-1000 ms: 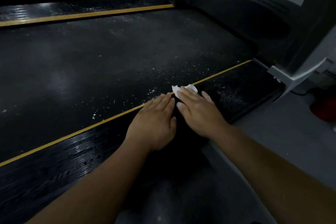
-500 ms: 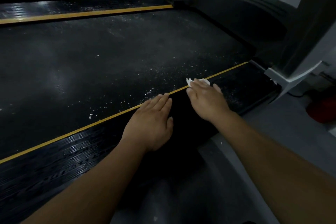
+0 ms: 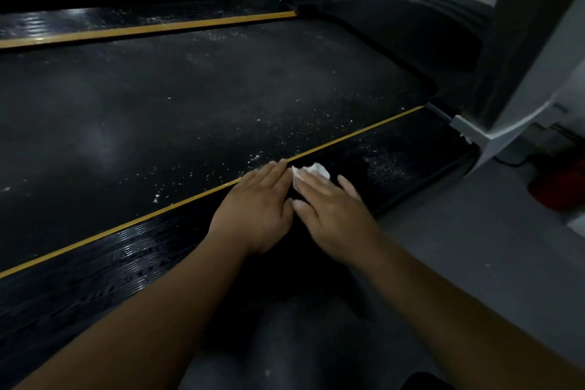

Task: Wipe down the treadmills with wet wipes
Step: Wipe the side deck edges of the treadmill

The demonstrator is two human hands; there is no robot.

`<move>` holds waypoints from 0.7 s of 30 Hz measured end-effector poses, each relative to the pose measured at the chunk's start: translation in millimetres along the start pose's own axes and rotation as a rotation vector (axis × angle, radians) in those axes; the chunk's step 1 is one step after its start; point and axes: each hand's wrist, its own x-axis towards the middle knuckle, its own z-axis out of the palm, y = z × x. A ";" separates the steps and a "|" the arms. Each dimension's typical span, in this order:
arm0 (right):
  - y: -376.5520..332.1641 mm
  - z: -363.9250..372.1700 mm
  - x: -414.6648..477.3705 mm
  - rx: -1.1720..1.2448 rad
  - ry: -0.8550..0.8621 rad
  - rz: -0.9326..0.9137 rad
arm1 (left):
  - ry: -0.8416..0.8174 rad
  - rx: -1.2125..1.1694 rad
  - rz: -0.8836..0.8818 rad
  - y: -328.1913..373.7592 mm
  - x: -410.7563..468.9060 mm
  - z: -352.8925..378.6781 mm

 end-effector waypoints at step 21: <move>22.0 -2.2 -5.0 -0.054 0.023 -0.052 | -0.116 0.113 -0.097 27.9 -1.2 0.0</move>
